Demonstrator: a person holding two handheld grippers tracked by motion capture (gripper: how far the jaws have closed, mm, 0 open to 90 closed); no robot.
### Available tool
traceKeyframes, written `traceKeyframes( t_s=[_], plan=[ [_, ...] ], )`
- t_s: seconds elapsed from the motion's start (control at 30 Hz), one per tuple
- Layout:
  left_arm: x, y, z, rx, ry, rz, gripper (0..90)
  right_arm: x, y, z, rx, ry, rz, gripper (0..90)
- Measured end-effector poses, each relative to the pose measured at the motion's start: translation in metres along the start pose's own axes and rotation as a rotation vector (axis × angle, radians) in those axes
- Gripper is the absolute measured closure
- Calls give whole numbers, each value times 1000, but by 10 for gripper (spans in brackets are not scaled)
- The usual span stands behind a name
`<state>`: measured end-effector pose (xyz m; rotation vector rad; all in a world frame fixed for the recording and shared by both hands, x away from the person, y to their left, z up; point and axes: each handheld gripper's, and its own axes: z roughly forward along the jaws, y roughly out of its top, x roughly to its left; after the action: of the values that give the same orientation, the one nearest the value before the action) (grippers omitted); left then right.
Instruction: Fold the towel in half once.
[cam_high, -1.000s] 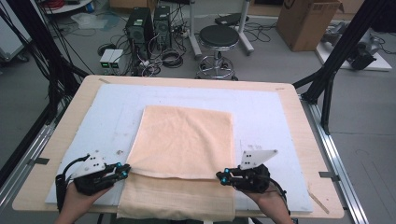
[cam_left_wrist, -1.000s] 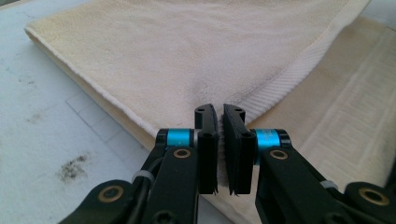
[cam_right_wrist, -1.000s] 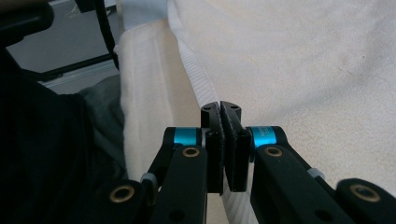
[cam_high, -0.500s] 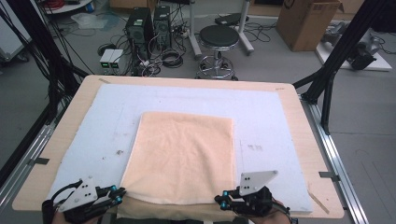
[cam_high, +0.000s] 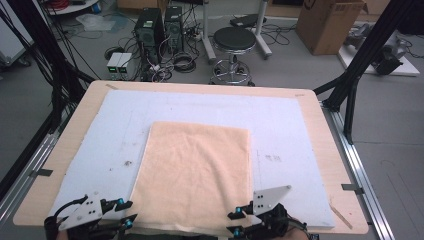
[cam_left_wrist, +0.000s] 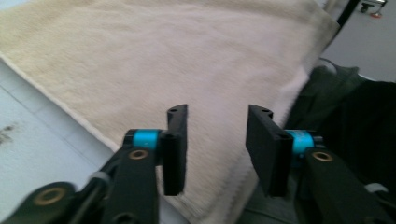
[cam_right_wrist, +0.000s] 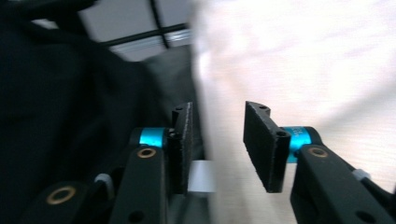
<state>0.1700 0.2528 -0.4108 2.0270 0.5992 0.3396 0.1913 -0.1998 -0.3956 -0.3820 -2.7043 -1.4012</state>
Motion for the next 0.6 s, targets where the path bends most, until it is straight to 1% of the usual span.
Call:
traceKeyframes(
  t_s=[0.03,0.07,0.13,0.2,0.23,0.27,0.3,0.37,0.4,0.43,0.47,0.53,0.6],
  plan=[
    [3,1,3,-9,5,-10,561,-6,1,-1,-8,-36,0,598],
    [10,4,8,-11,8,-25,560,-10,2,-3,-15,-56,15,597],
    [21,8,17,-4,22,-47,552,-25,5,-6,-33,-139,40,562],
    [33,12,27,18,47,-67,551,-42,6,-9,-23,-225,66,531],
    [39,14,33,11,51,-97,544,-51,6,-10,-24,-257,87,529],
    [46,16,38,16,56,-115,538,-61,6,-11,-21,-283,105,517],
    [52,17,44,25,66,-128,530,-70,5,-11,-14,-321,117,502],
    [66,20,54,41,83,-149,509,-89,4,-11,-10,-363,144,500],
    [72,21,59,39,99,-165,507,-98,3,-10,-6,-399,155,499],
    [77,21,63,45,127,-179,505,-106,3,-9,-7,-428,181,499],
    [82,21,66,52,144,-200,503,-115,1,-9,-5,-446,194,500],
    [91,22,73,83,190,-235,499,-130,-2,-6,18,-504,233,498],
    [100,23,79,94,204,-280,480,-146,-7,-3,35,-527,285,489]
  ],
)
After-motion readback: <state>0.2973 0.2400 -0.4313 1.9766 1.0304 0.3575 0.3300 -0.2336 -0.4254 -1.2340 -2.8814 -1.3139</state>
